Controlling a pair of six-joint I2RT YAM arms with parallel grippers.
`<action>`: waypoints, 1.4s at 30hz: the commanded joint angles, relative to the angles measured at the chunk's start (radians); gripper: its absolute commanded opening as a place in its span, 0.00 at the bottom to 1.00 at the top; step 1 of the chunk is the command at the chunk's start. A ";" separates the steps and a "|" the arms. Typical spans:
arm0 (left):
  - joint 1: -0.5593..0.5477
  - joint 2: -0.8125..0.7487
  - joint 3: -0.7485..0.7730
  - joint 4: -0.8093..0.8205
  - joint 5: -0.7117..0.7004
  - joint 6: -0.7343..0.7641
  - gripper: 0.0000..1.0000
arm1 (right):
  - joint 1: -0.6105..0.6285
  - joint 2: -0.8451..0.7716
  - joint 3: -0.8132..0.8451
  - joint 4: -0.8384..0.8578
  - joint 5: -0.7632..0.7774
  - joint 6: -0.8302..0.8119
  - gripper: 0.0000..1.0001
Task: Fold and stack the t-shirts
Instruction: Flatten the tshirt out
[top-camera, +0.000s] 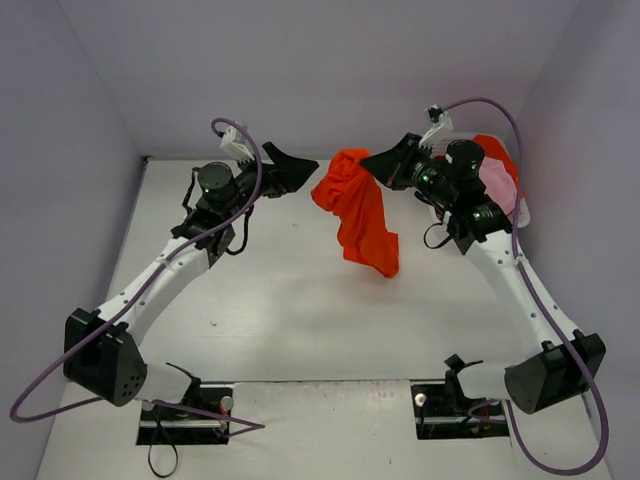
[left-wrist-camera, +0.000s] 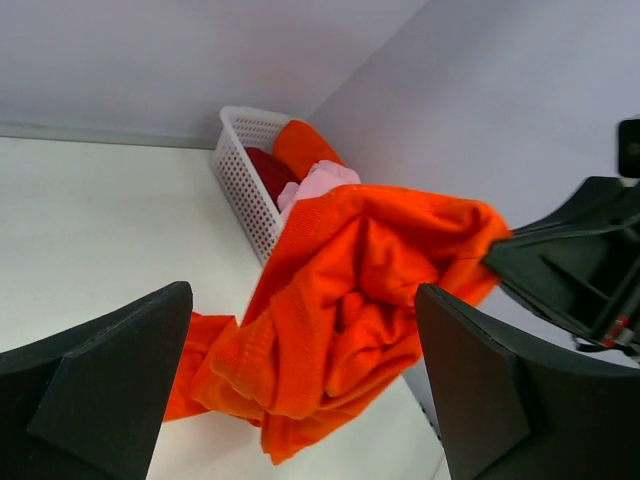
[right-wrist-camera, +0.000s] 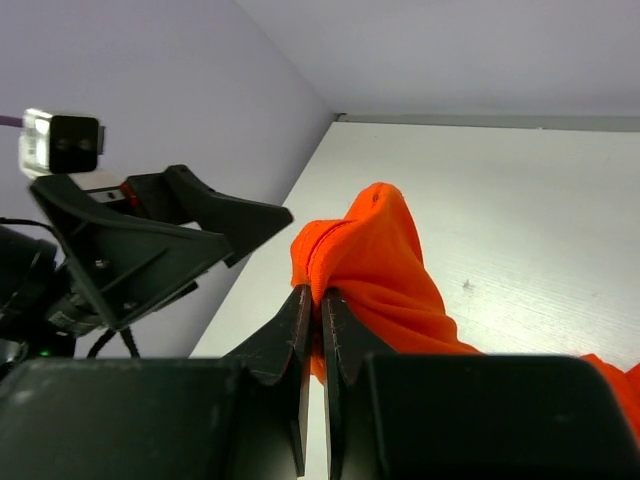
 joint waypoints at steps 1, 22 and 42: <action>-0.005 -0.071 -0.007 0.102 0.028 -0.054 0.88 | 0.003 -0.022 0.007 0.102 0.023 -0.023 0.00; -0.042 0.042 -0.072 0.177 0.040 -0.099 0.87 | 0.013 0.008 0.063 0.102 0.053 -0.037 0.00; -0.042 0.038 -0.083 0.171 0.034 -0.076 0.00 | 0.015 -0.002 0.044 0.088 0.072 -0.047 0.00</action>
